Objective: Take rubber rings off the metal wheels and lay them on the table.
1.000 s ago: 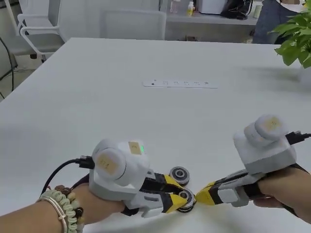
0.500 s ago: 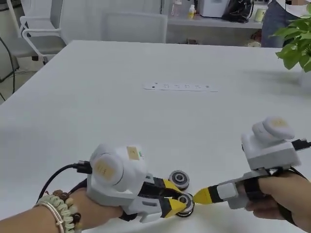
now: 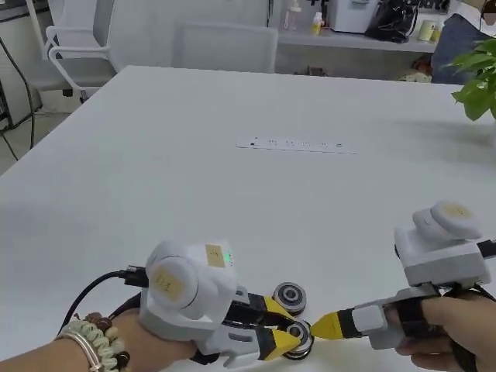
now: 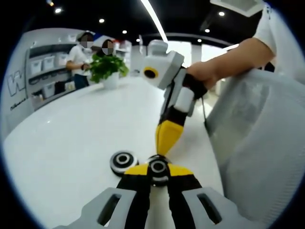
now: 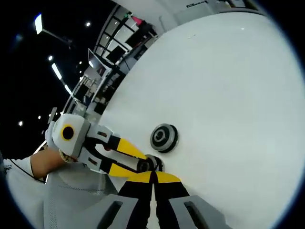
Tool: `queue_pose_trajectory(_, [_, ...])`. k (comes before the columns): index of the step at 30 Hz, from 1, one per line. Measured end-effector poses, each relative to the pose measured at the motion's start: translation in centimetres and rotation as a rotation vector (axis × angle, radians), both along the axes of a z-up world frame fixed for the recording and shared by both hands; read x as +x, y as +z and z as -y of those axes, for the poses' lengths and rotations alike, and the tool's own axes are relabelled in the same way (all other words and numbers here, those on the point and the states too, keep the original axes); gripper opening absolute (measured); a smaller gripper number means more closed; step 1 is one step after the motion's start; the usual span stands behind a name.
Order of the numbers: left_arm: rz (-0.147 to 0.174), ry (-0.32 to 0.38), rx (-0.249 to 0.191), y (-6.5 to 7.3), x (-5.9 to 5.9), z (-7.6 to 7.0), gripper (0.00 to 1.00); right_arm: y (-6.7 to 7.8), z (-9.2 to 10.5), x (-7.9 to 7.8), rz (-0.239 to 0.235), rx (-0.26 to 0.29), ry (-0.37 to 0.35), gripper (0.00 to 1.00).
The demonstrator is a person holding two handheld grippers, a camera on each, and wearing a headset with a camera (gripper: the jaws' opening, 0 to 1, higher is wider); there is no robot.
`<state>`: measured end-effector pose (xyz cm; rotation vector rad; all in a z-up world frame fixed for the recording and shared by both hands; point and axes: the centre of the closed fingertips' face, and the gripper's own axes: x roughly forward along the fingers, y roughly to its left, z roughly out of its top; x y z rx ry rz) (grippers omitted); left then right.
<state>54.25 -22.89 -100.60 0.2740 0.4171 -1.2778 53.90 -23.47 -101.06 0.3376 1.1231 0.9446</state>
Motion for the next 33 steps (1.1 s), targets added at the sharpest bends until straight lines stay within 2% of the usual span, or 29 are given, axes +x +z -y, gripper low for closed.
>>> queue_pose_trajectory(5, [0.003,-0.007,0.003,0.0,0.0,0.0,0.14,0.1,0.0,0.2,-0.002,0.007,0.005,0.0])
queue_pose_trajectory(21, [0.024,-0.013,0.02,0.0,0.0,0.0,0.13,0.2,-0.6,0.3,0.034,0.024,0.035,0.0])
queue_pose_trajectory(23, [0.024,-0.015,0.02,0.0,0.0,0.0,0.13,1.2,-1.6,0.5,0.042,0.095,0.022,0.0])
queue_pose_trajectory(24, [0.027,-0.014,0.02,0.0,0.0,0.1,0.13,2.8,-2.7,-0.7,0.011,0.2,0.089,0.0])
queue_pose_trajectory(25, [0.029,-0.011,0.022,0.0,0.0,0.2,0.13,4.2,-3.9,-0.9,-0.03,0.283,0.068,0.0])
queue_pose_trajectory(26, [0.032,-0.009,0.025,0.0,0.0,0.2,0.13,2.3,-2.8,-0.4,0.017,0.127,0.059,0.0])
queue_pose_trajectory(27, [0.031,-0.008,0.025,0.0,0.0,0.2,0.13,1.6,-2.9,-0.1,0.139,0.07,0.113,0.0])
queue_pose_trajectory(28, [0.031,-0.008,0.025,0.0,0.0,0.2,0.13,2.0,-3.2,-0.5,0.096,0.102,0.105,0.0])
queue_pose_trajectory(29, [0.029,-0.007,0.021,0.0,0.0,0.2,0.13,1.9,-2.8,-0.3,0.08,0.098,0.098,0.0])
queue_pose_trajectory(31, [0.03,-0.008,0.022,-0.1,0.0,0.2,0.13,1.8,-2.3,0.1,0.056,0.109,0.058,0.0])
queue_pose_trajectory(33, [0.031,-0.006,0.023,-0.1,0.0,0.2,0.13,1.6,-1.9,0.2,0.059,0.092,0.054,0.0])
